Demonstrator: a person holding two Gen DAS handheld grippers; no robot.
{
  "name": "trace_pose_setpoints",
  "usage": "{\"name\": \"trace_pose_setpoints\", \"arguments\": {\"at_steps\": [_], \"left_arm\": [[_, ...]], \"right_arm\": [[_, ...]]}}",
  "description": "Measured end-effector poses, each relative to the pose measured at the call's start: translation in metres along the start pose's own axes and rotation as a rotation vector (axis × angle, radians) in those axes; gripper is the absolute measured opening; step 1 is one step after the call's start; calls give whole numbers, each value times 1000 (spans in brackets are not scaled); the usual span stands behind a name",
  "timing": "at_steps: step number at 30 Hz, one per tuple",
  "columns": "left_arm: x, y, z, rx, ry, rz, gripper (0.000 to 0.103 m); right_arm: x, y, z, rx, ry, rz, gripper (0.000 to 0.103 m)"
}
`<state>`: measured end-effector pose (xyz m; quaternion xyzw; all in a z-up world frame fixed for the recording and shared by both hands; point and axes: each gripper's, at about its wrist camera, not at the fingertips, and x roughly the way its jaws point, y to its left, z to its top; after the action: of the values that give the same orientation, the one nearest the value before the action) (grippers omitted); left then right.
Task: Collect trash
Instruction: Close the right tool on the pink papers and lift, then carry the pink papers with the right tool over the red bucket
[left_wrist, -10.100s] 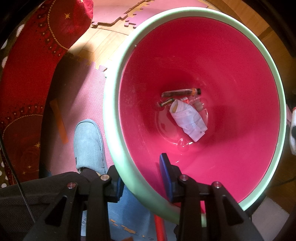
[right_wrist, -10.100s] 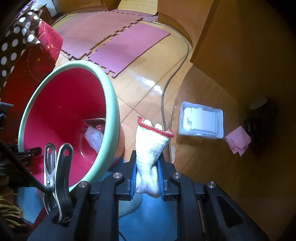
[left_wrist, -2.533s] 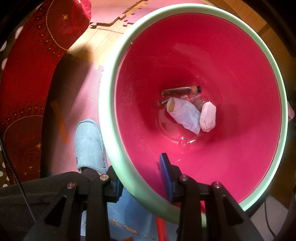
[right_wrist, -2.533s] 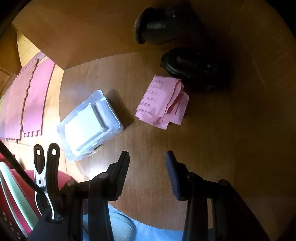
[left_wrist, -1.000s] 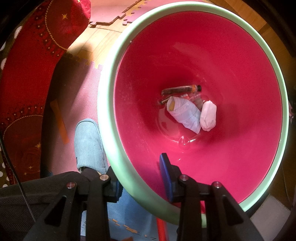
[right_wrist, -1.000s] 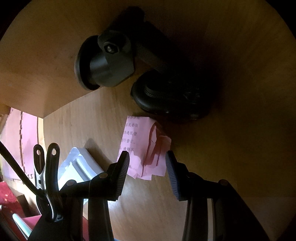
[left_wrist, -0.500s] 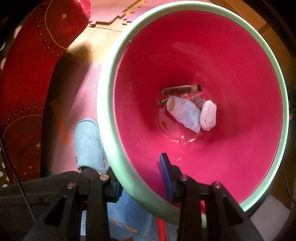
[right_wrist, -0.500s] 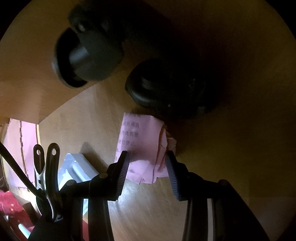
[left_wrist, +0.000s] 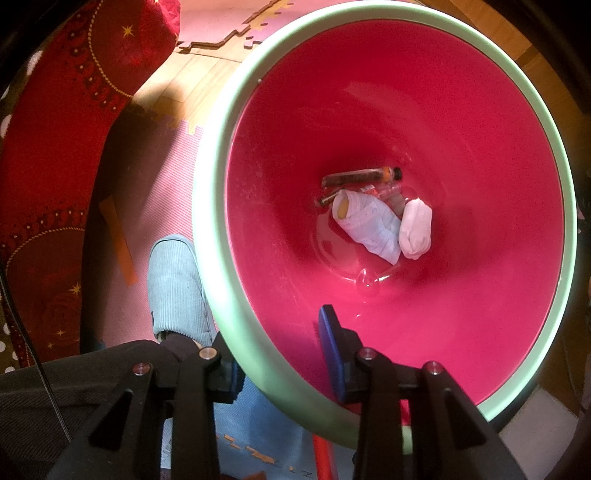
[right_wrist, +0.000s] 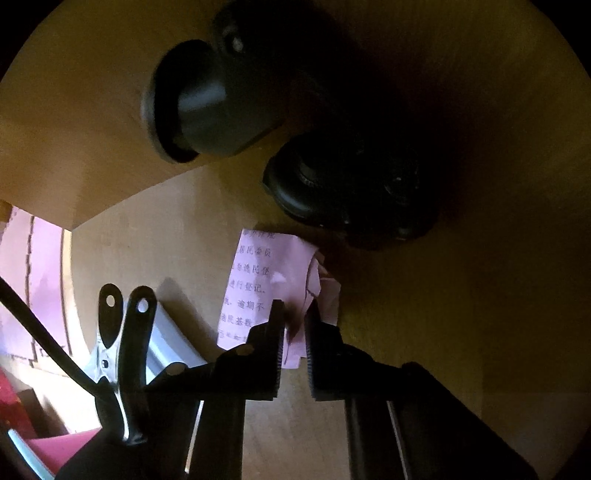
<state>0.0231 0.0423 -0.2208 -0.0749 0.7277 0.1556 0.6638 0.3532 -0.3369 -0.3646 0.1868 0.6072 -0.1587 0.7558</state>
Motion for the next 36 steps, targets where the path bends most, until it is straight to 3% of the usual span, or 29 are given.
{"name": "trace_pose_setpoints", "arguments": {"at_steps": [12,25,36], "left_arm": [[0,0,0,-1,-1,0,36],[-1,0,0,-1,1,-1,36],[-1,0,0,1,-1,-2,36]], "right_arm": [[-25,1,-24,-28,-32,81,6],[-44,13,-68,-225,-35,62,6],[-59,37,-83,-306,-37,121,6]]}}
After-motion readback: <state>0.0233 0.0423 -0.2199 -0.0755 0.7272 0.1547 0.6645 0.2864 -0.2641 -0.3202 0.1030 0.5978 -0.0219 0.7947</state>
